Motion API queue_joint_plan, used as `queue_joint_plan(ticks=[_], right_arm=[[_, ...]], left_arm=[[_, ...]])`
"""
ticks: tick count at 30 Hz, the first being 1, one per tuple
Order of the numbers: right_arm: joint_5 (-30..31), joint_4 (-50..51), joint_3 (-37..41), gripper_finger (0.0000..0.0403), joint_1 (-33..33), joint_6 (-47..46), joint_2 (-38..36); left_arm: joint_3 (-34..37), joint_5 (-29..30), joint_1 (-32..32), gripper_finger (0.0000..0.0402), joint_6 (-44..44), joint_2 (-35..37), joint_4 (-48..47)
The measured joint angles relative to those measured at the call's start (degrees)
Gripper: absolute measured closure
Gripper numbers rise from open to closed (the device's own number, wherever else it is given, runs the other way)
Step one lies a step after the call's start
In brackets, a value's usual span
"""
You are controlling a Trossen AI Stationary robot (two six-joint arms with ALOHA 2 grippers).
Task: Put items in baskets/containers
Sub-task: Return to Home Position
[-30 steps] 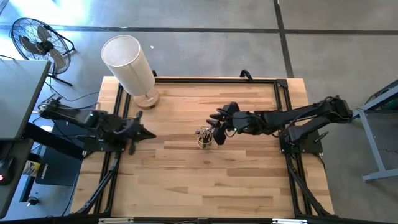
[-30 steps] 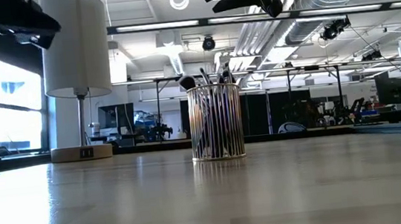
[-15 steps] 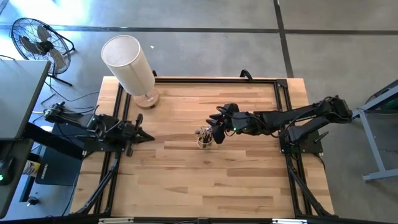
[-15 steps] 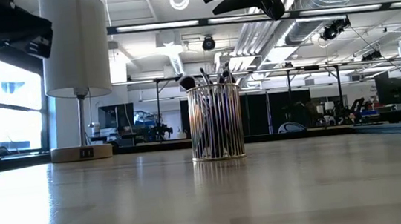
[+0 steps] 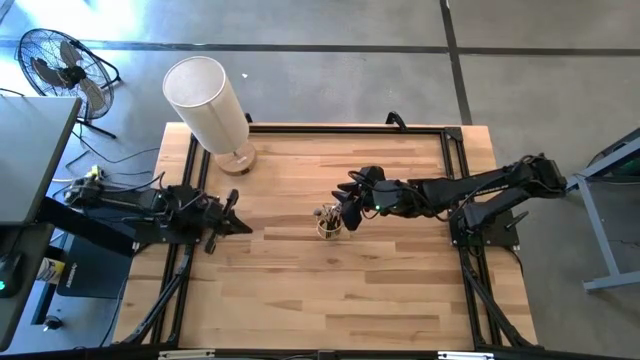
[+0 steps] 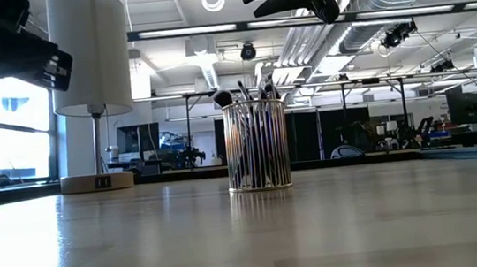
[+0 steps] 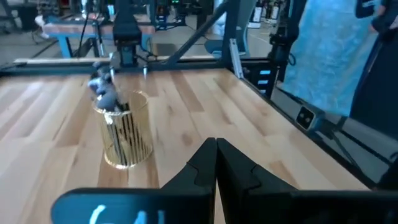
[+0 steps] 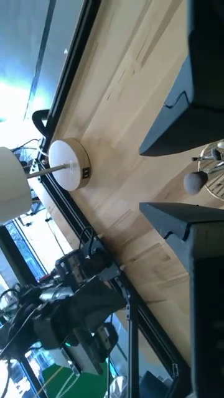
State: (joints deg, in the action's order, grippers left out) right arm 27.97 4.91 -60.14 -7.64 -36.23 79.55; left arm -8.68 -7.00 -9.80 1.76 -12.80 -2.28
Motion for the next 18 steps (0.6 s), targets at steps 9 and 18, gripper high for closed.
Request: queue_joint_plan(ticks=[9,18], right_arm=[[0.6,0.0,0.0,0.0277,0.0,0.1,0.0],[0.7,1.9,0.0,0.0277,0.0,0.2,0.0]], left_arm=[[1.9,-7.2,10.4,0.0401,1.5,0.6,0.8],[1.9,-2.7,11.7,0.0401,1.6,11.5,-6.6]])
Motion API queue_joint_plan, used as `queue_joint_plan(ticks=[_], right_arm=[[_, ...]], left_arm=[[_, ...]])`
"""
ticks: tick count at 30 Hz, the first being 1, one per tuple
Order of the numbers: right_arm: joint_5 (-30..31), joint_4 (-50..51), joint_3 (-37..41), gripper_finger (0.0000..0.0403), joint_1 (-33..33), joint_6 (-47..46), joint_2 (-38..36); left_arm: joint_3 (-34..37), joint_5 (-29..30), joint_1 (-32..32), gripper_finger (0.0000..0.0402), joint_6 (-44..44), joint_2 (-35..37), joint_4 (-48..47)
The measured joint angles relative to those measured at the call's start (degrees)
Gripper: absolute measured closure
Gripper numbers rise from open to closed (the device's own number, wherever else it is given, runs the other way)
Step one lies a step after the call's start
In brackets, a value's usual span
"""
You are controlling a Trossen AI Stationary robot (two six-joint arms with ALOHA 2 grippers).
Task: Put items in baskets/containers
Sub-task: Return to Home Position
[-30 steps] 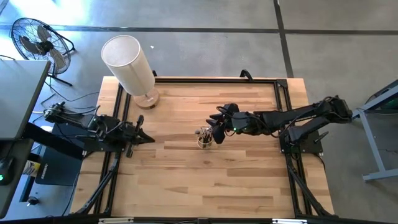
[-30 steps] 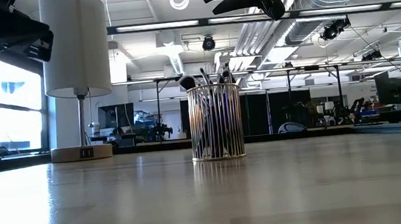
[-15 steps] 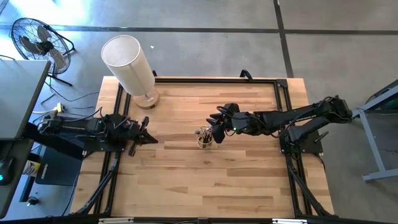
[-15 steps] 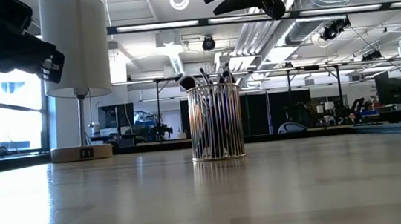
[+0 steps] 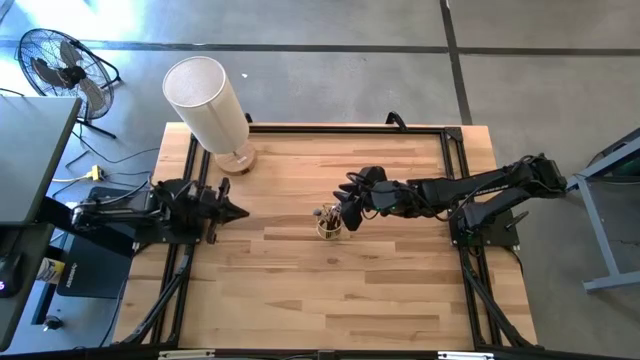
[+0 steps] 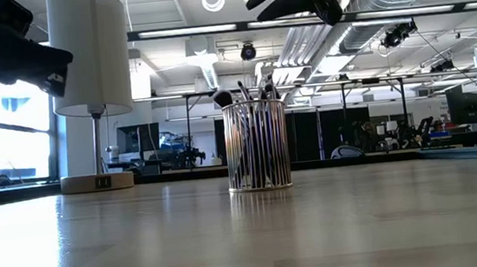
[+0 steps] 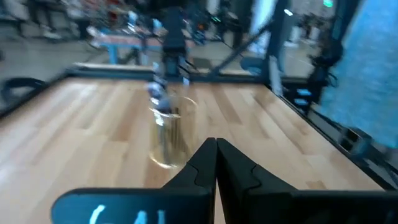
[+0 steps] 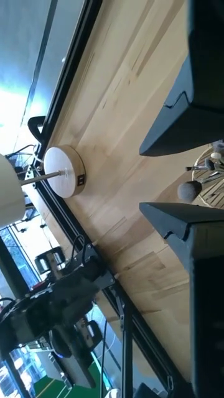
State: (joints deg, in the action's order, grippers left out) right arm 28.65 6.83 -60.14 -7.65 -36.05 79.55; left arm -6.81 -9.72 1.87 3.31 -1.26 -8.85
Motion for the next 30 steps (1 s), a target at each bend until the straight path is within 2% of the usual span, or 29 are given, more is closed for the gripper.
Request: queue_joint_plan(ticks=[4,10,13,18,23,27,30], right_arm=[[0.1,1.0,0.0,0.0277,0.0,0.0,0.0],[-0.6,1.7,0.0,0.0277,0.0,0.5,0.0],[-1.7,4.5,0.0,0.0277,0.0,0.5,-0.5],[-4.5,13.6,0.0,0.0277,0.0,0.4,-2.1],[-5.1,18.7,0.0,0.028,0.0,5.9,-4.2],[-5.1,21.7,0.0,0.0305,0.0,12.0,-5.2],[-6.2,24.0,0.1,0.0338,0.0,16.8,-5.3]], left_arm=[[-0.4,5.3,0.0,0.0401,0.2,0.8,-1.9],[2.6,9.8,0.0,0.0401,-0.3,0.8,3.0],[4.7,10.2,0.0,0.0401,0.0,0.9,7.1],[4.9,10.1,0.0,0.0401,-0.1,0.2,7.3],[4.9,9.7,0.0,0.0401,0.0,-0.1,7.0],[4.9,9.5,0.0,0.0401,0.0,-0.1,7.0],[4.9,9.5,0.0,0.0401,0.0,-0.1,6.9]])
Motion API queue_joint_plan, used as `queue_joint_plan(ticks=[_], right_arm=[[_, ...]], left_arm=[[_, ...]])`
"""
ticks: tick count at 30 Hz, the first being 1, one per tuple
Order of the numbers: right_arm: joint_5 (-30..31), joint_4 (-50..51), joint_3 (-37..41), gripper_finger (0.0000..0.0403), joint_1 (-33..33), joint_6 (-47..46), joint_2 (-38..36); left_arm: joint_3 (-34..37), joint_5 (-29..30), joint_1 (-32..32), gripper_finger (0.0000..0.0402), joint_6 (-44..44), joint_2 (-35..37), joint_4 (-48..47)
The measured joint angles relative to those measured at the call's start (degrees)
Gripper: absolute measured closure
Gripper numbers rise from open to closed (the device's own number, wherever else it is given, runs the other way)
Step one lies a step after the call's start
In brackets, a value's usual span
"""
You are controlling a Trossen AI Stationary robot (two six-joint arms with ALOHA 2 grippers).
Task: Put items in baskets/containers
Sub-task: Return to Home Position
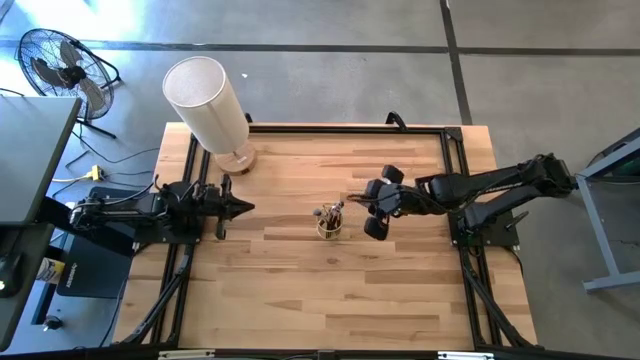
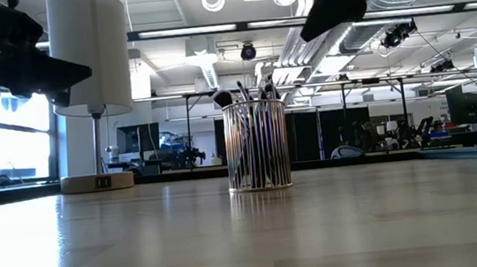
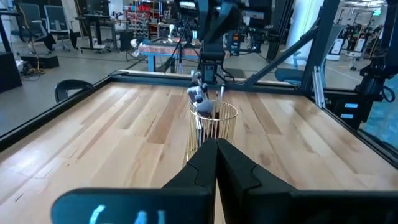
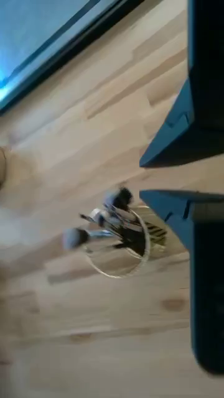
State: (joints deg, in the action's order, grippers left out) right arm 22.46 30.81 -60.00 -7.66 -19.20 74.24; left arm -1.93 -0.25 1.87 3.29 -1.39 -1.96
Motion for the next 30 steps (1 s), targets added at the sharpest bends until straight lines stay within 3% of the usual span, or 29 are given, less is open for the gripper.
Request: queue_joint_plan(ticks=[4,11,19,30], right_arm=[[-2.5,-1.1,4.0,0.0392,0.0,4.6,-1.1],[-13.1,-16.9,21.0,0.04,0.0,10.7,-10.0],[-14.8,-32.5,42.6,0.0401,0.2,10.2,-29.0],[-16.8,-38.8,58.6,0.0402,0.2,10.6,-58.0]], left_arm=[[0.0,0.0,0.0,0.0401,0.0,0.0,-0.1],[0.0,0.0,0.0,0.0401,0.0,0.0,-0.1],[0.1,-0.1,0.0,0.0401,0.0,0.0,0.7],[0.2,-0.3,0.0,0.0401,0.0,0.0,1.2]])
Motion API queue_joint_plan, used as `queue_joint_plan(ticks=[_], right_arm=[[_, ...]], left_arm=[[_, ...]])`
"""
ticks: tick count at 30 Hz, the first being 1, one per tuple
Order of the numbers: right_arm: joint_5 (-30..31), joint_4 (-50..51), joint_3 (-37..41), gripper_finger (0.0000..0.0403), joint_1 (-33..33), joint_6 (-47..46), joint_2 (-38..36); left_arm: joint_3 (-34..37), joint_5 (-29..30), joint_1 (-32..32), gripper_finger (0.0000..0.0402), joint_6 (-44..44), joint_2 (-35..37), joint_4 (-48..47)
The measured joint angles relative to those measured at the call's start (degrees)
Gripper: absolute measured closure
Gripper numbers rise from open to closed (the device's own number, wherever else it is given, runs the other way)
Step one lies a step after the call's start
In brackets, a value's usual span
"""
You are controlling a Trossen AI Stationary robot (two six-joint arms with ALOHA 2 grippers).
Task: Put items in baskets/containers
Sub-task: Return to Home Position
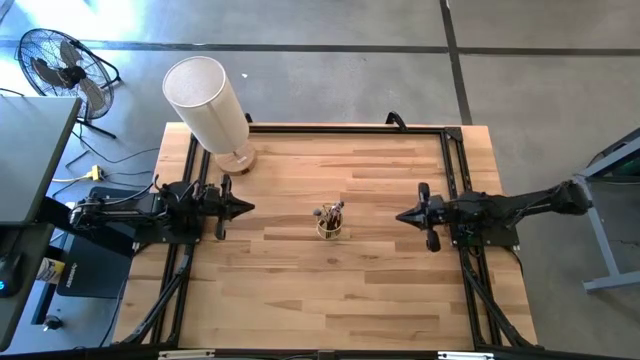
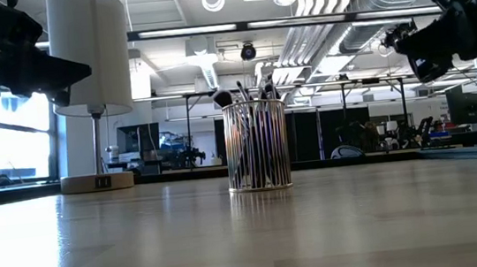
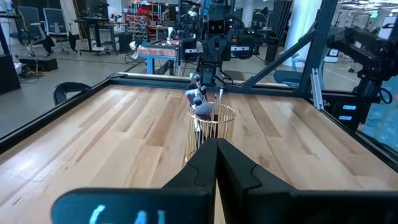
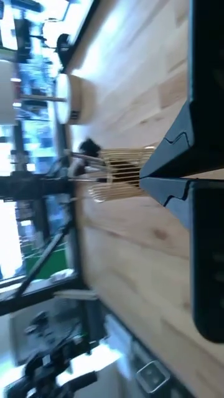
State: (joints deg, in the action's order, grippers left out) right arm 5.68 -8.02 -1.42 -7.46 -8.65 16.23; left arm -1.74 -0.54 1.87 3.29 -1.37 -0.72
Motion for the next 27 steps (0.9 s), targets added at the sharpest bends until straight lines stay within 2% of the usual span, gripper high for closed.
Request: queue_joint_plan(ticks=[8,27], right_arm=[[0.0,7.1,0.3,0.0402,0.0,4.8,-15.9],[-2.9,8.0,0.2,0.0403,0.4,7.6,-15.2]], left_arm=[[0.0,0.0,0.0,0.0401,0.0,0.0,0.1],[0.0,0.0,0.0,0.0401,0.0,0.0,0.2]])
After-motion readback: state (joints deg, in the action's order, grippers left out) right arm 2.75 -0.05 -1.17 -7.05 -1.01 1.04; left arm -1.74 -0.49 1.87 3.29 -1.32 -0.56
